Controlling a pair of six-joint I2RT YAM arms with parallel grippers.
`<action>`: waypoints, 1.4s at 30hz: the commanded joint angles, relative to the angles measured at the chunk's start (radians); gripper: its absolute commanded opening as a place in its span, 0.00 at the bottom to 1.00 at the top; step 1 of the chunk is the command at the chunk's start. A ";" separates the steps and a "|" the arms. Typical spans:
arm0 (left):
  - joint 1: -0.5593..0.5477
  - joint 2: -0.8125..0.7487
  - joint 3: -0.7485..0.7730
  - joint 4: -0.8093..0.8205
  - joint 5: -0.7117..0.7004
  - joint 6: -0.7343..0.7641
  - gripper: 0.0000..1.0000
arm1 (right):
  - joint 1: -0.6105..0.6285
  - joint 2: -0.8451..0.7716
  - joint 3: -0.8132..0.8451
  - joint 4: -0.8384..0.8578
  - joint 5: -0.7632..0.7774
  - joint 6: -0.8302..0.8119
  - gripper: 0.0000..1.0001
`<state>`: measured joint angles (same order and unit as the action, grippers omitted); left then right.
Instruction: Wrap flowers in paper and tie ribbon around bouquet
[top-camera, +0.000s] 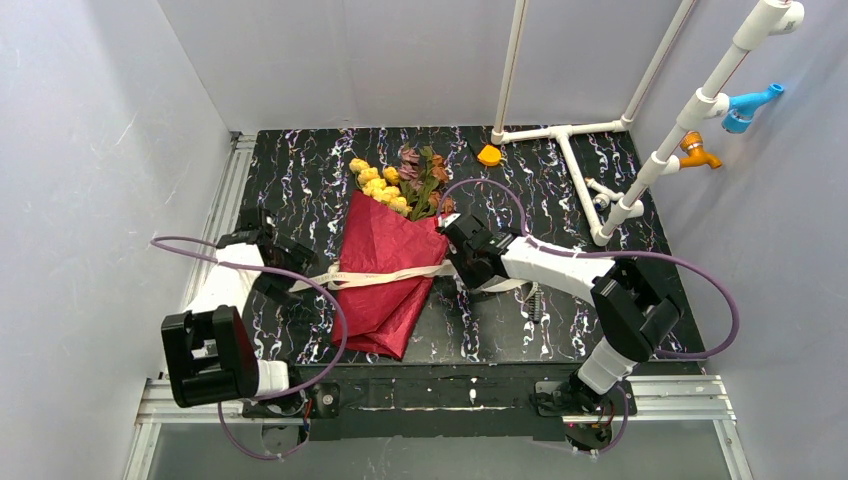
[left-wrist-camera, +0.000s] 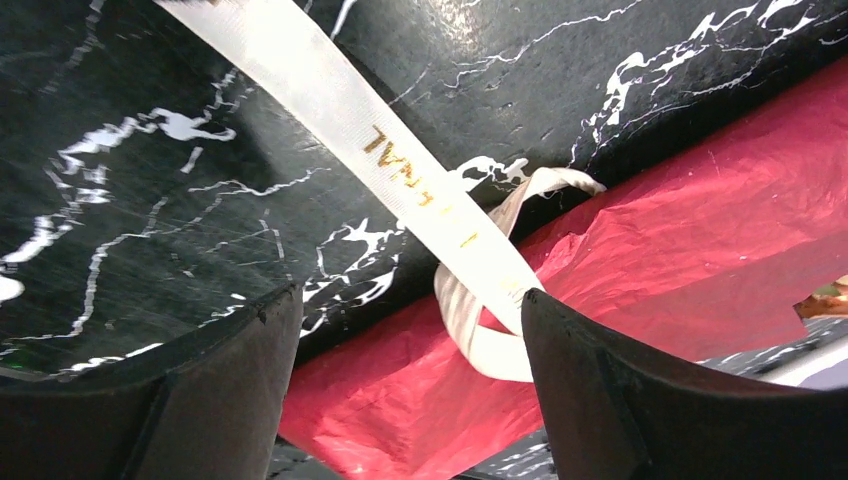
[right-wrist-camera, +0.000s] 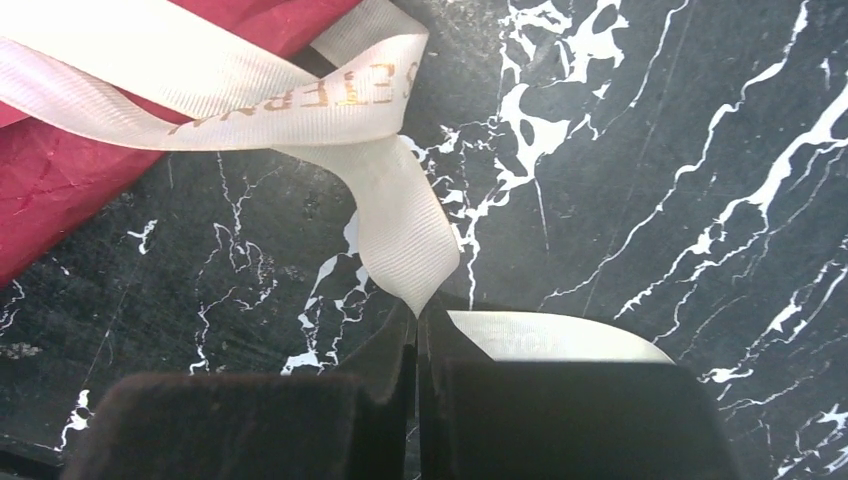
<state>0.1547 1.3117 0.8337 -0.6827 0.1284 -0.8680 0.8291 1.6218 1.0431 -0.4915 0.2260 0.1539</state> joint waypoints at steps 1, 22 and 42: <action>-0.025 0.045 -0.026 0.048 0.038 -0.153 0.78 | 0.004 0.000 -0.006 0.042 -0.042 0.028 0.01; -0.039 0.269 -0.016 0.158 0.000 -0.117 0.00 | -0.064 -0.190 -0.017 -0.024 0.076 0.092 0.01; -0.022 0.213 0.077 0.051 -0.147 0.019 0.00 | -0.445 -0.464 -0.268 0.130 -0.030 0.259 0.01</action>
<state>0.1177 1.5654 0.8600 -0.5621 0.1097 -0.9207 0.4026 1.1584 0.8215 -0.4320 0.2817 0.3992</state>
